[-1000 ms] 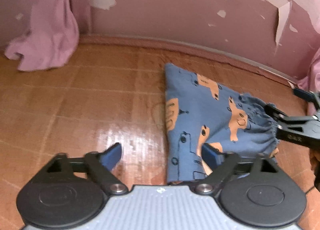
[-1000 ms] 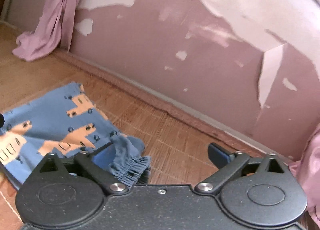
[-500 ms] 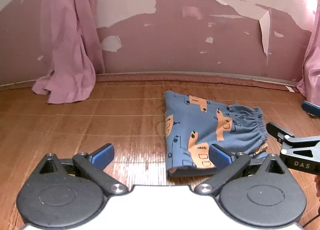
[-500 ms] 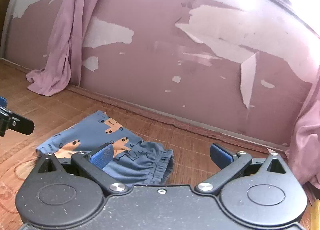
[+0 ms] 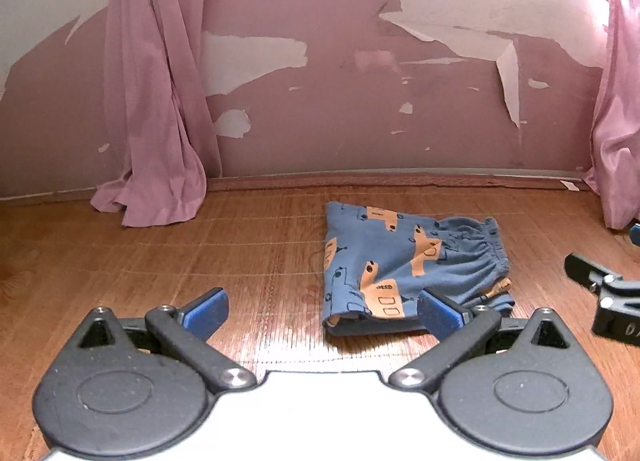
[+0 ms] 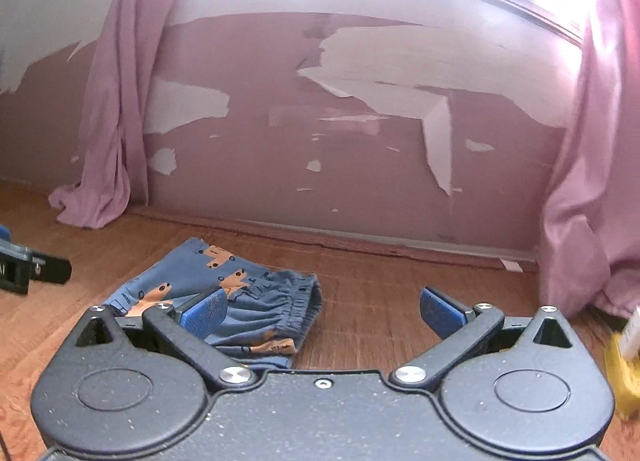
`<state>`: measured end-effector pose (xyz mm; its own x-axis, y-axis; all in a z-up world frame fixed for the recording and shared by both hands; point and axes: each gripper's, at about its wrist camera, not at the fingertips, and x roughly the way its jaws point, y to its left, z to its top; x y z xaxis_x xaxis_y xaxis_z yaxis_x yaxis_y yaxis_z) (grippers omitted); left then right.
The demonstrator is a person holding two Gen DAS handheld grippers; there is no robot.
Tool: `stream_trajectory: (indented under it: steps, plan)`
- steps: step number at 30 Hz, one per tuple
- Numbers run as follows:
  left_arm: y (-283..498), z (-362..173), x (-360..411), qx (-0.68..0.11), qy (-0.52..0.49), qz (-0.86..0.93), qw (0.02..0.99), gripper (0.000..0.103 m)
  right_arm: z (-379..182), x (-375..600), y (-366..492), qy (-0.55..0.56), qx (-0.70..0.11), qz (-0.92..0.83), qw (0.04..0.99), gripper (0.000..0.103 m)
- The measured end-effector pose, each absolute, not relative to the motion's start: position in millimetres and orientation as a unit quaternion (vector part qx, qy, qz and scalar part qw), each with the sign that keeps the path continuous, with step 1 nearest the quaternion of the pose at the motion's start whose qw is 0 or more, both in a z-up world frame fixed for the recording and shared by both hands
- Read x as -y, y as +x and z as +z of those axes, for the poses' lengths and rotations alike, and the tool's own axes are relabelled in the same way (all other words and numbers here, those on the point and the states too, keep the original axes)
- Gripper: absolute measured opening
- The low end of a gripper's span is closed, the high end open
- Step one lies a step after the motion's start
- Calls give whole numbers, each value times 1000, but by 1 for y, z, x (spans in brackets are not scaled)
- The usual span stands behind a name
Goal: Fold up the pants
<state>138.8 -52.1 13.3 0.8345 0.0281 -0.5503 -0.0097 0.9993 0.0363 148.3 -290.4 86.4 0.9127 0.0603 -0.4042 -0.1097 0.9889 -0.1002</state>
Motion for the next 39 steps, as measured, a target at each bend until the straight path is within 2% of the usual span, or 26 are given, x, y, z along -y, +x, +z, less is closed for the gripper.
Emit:
stream_trajectory:
  steps: [8, 18, 28, 39]
  plan:
    - [109, 10, 62, -268, 57, 19, 961, 103, 95, 297, 123, -24, -205, 35, 978, 102]
    - [92, -3, 46, -282, 17, 1, 959, 103, 88, 297, 84, 6, -240, 22, 970, 102]
    - [84, -8, 38, -271, 12, -11, 962, 103, 87, 290, 68, 20, -202, 35, 979, 102]
    - [83, -16, 33, -276, 3, -6, 961, 103, 75, 281, 69, 5, -208, 56, 977, 102]
